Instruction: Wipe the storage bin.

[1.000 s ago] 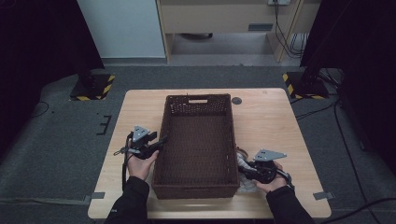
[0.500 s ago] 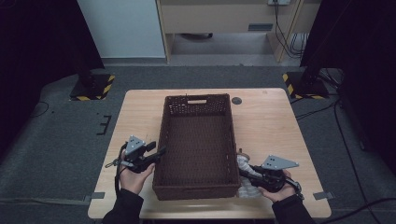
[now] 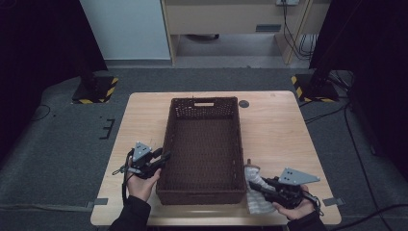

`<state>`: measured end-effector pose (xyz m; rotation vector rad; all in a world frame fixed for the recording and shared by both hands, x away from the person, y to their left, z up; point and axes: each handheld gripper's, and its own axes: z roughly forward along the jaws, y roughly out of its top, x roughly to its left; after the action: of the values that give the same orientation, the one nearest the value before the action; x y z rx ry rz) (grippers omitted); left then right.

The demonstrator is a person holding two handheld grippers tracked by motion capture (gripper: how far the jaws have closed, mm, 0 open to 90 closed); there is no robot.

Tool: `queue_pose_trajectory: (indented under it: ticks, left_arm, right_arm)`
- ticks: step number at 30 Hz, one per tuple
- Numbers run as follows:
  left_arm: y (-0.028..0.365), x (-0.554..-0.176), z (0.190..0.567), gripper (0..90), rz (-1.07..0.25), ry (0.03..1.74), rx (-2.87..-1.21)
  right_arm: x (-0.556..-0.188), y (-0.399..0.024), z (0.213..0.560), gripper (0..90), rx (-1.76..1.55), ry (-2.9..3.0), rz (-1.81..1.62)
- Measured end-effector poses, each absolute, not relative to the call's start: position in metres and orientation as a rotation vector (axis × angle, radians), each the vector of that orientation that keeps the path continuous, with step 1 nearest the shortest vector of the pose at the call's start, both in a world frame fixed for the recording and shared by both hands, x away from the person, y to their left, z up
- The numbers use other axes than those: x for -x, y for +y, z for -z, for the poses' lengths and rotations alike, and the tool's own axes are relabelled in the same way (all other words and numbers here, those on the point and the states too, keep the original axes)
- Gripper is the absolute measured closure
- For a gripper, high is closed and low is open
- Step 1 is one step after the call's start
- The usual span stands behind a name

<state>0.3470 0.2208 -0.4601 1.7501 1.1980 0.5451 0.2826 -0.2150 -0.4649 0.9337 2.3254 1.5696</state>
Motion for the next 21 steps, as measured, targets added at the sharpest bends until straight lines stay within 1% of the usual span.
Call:
queue_pose_trajectory:
  ticks: [3, 8, 10, 13, 16, 21]
  left_arm:
    - [0.222, -0.348, 0.46, 59.3, -0.545, 1.196, -1.746]
    - [0.222, -0.349, 0.461, 58.9, -0.543, 1.185, -1.742]
    - [0.223, -0.35, 0.461, 58.3, -0.542, 1.184, -1.741]
    - [0.223, -0.349, 0.462, 57.3, -0.544, 1.184, -1.732]
    - [0.224, -0.349, 0.462, 56.7, -0.546, 1.183, -1.732]
    - [0.224, -0.35, 0.462, 55.9, -0.543, 1.182, -1.734]
  right_arm:
    - [-0.281, -0.207, 0.477, 71.3, -0.958, 2.382, -1.509]
    - [-0.289, -0.2, 0.497, 71.1, -1.028, 2.459, -1.365]
    - [-0.294, -0.203, 0.498, 71.2, -1.045, 2.452, -1.357]
    - [-0.299, -0.218, 0.487, 71.2, -1.073, 2.358, -1.374]
    - [-0.305, -0.243, 0.479, 71.1, -1.148, 2.233, -1.32]
    - [-0.312, -0.282, 0.481, 70.9, -1.252, 2.117, -1.127]
